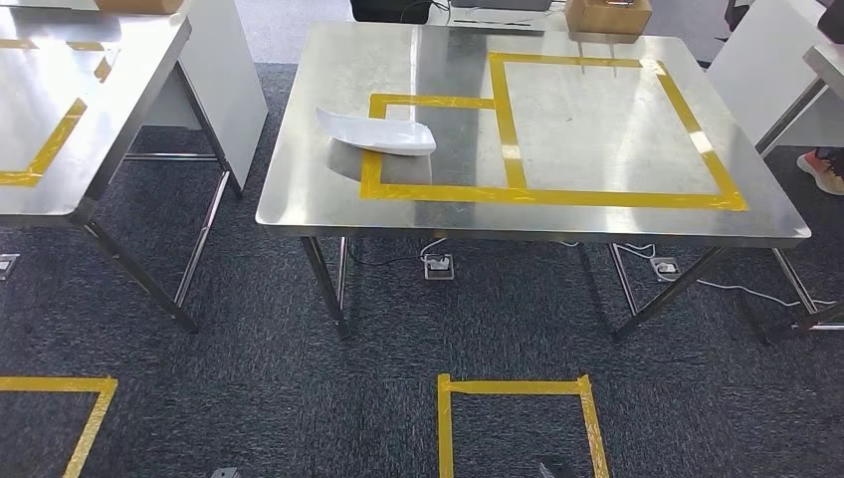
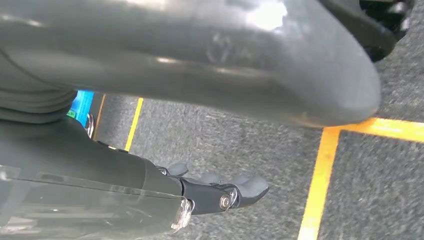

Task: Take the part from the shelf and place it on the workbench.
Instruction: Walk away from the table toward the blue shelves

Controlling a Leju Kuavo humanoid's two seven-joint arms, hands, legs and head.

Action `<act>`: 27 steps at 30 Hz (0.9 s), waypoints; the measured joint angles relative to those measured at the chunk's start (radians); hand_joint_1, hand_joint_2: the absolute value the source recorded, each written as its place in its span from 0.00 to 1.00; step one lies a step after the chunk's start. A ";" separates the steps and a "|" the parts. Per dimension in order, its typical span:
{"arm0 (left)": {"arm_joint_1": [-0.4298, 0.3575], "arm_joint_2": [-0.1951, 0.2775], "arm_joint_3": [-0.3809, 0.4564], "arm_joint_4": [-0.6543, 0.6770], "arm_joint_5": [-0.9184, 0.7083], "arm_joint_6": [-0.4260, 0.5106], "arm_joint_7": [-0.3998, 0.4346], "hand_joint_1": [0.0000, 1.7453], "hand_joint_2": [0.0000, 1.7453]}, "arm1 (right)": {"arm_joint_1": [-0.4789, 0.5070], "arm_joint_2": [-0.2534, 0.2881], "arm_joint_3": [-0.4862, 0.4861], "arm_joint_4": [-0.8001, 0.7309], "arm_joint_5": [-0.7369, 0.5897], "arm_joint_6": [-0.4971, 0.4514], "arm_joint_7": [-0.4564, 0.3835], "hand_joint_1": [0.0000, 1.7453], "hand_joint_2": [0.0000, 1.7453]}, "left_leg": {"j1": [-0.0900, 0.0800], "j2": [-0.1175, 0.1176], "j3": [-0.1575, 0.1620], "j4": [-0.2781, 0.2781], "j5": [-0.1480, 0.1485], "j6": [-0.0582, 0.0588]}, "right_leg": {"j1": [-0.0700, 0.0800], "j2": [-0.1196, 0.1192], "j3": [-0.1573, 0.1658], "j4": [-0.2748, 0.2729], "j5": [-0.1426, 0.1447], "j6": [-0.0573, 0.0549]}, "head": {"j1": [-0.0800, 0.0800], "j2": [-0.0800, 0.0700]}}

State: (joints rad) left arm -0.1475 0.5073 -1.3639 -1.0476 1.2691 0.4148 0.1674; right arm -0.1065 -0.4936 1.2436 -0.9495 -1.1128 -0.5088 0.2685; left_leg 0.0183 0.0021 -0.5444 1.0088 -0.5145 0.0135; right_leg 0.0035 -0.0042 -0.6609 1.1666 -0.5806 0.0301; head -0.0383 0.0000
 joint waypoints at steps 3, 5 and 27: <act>0.002 -0.012 -0.002 0.015 -0.010 -0.026 -0.003 0.00 0.00 | -0.001 -0.005 0.002 -0.002 -0.007 -0.004 -0.003 0.00 0.00 | 0.000 0.000 -0.038 0.002 0.029 -0.003 | -0.009 0.000 0.002 0.122 -0.050 0.010 | 0.007 0.000; 0.003 -0.021 -0.003 0.029 -0.015 -0.043 -0.009 0.00 0.00 | -0.003 -0.009 0.004 -0.003 -0.009 -0.003 -0.009 0.00 0.00 | 0.001 0.000 -0.058 0.002 0.047 -0.009 | -0.014 0.000 0.079 0.039 0.004 0.011 | 0.008 0.000; 0.006 -0.078 -0.003 0.120 0.001 -0.054 -0.035 0.00 0.00 | -0.025 -0.016 0.027 -0.006 0.032 0.011 -0.026 0.00 0.00 | -0.014 -0.001 0.046 -0.017 -0.029 -0.002 | 0.019 -0.003 0.080 -0.163 0.118 -0.030 | -0.021 0.000</act>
State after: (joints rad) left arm -0.1413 0.4296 -1.3667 -0.9275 1.2699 0.3607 0.1327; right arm -0.1318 -0.5094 1.2702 -0.9550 -1.0813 -0.4980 0.2427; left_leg 0.0047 0.0008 -0.4984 0.9914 -0.5430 0.0118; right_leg 0.0227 -0.0076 -0.5813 1.0032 -0.4627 0.0001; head -0.0592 0.0000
